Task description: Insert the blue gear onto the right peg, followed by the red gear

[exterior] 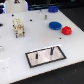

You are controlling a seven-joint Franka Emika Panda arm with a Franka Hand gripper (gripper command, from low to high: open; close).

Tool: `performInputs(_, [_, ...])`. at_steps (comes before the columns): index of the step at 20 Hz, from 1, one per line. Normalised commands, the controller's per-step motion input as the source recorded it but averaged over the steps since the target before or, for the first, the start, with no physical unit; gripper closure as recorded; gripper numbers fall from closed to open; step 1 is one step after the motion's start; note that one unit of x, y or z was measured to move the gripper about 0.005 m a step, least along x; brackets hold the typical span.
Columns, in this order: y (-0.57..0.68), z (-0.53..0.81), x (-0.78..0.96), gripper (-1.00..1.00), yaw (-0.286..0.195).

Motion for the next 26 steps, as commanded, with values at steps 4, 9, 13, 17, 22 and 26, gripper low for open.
performInputs(4, [0.48, -0.40, -0.33, -1.00, 0.000])
performInputs(9, [0.43, -0.48, -0.33, -1.00, 0.000])
performInputs(13, [0.25, -0.55, -0.28, -1.00, 0.000])
performInputs(17, [0.07, -0.57, -0.28, -1.00, 0.000])
performInputs(22, [0.02, -0.56, -0.33, -1.00, 0.000])
performInputs(26, [-0.08, -0.55, -0.33, -1.00, 0.000])
